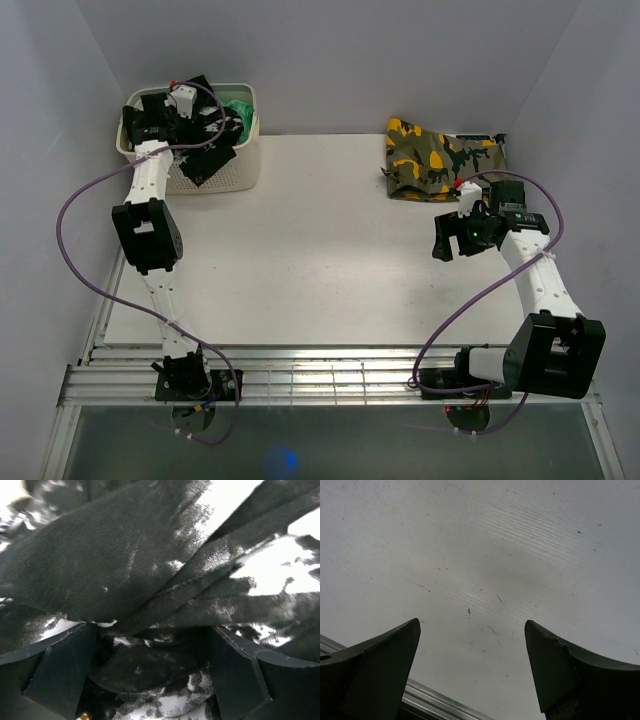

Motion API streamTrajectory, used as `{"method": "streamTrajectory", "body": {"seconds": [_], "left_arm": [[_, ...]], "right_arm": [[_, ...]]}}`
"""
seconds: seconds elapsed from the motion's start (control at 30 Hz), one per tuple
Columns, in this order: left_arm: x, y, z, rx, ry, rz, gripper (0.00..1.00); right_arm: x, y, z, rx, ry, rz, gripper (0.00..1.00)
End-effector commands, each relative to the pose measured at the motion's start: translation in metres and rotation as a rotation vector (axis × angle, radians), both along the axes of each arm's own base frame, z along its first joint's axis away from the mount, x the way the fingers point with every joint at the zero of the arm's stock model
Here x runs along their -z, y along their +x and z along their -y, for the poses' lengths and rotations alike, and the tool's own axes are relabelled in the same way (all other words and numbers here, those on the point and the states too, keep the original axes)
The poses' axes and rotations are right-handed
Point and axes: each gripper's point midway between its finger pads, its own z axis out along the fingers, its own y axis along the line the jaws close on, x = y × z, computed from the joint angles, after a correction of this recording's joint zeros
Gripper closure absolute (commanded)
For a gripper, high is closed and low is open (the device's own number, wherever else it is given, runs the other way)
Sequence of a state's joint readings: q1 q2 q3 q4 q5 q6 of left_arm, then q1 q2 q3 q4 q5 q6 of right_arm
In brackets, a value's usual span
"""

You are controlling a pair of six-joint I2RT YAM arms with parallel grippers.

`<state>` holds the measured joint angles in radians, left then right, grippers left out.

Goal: Fold and stack the trousers
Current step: Grab the trousers from the pile

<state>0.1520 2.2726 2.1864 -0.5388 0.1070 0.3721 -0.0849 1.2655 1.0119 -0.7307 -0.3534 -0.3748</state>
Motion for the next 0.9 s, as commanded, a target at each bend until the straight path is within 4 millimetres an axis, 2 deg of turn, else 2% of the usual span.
{"method": "streamTrajectory", "body": {"seconds": [0.0, 0.07, 0.1, 0.13, 0.17, 0.2, 0.23, 0.3, 0.37, 0.4, 0.47, 0.5, 0.57, 0.6, 0.67, 0.7, 0.8, 0.87], "left_arm": [[-0.025, 0.027, -0.035, -0.103, 0.142, 0.132, 0.04], [-0.034, 0.036, -0.037, -0.145, 0.106, 0.189, 0.15], [-0.043, 0.039, -0.032, -0.136, 0.078, 0.220, 0.32], [-0.047, 0.040, -0.030, -0.135, 0.047, 0.239, 0.42], [-0.060, 0.039, -0.025, -0.147, -0.002, 0.274, 0.52], [-0.076, 0.043, -0.015, -0.113, -0.044, 0.326, 0.79], [-0.081, 0.042, -0.012, -0.112, -0.069, 0.346, 0.87], [-0.116, 0.041, -0.007, -0.114, -0.127, 0.436, 0.98], [-0.147, 0.039, -0.003, -0.105, -0.155, 0.504, 1.00], [-0.171, 0.036, -0.002, -0.105, -0.165, 0.562, 1.00], [-0.206, 0.030, -0.005, -0.118, -0.163, 0.645, 1.00], [-0.237, 0.023, -0.003, -0.113, -0.160, 0.724, 1.00], [-0.269, 0.012, -0.005, -0.128, -0.159, 0.810, 1.00], [-0.303, 0.001, -0.005, -0.126, -0.158, 0.902, 1.00], [-0.331, -0.011, -0.004, -0.121, -0.157, 0.981, 1.00], [-0.354, -0.020, 0.000, -0.110, -0.157, 1.038, 1.00], [-0.392, -0.038, 0.006, -0.095, -0.176, 1.124, 1.00], [-0.426, -0.060, 0.015, -0.060, -0.206, 1.196, 1.00]], "right_arm": [[-0.016, 0.014, 0.002, 0.010, 0.002, 0.056, 0.10], [-0.015, 0.012, 0.002, 0.013, 0.000, 0.052, 0.10], [-0.015, 0.012, 0.002, 0.014, 0.001, 0.053, 0.10], [-0.014, 0.012, 0.002, 0.014, 0.001, 0.050, 0.10], [-0.015, 0.011, 0.002, 0.014, 0.001, 0.051, 0.10], [-0.016, 0.011, 0.001, 0.015, 0.003, 0.054, 0.10], [-0.017, 0.011, 0.001, 0.014, 0.004, 0.056, 0.10], [-0.020, 0.011, 0.001, 0.013, 0.002, 0.068, 0.10], [-0.021, 0.010, 0.001, 0.013, 0.002, 0.073, 0.10], [-0.023, 0.010, 0.001, 0.013, 0.001, 0.081, 0.10], [-0.024, 0.009, 0.000, 0.009, 0.004, 0.085, 0.10], [-0.025, 0.008, 0.000, 0.009, 0.004, 0.091, 0.10], [-0.026, 0.008, -0.001, 0.003, 0.009, 0.099, 0.10], [-0.027, 0.007, -0.002, 0.003, 0.012, 0.102, 0.10], [-0.027, 0.007, -0.003, 0.000, 0.017, 0.110, 0.10], [-0.027, 0.006, -0.003, 0.002, 0.019, 0.113, 0.10], [-0.031, 0.007, -0.003, 0.003, 0.020, 0.138, 0.10], [-0.034, 0.008, -0.003, 0.003, 0.019, 0.153, 0.10]]}}
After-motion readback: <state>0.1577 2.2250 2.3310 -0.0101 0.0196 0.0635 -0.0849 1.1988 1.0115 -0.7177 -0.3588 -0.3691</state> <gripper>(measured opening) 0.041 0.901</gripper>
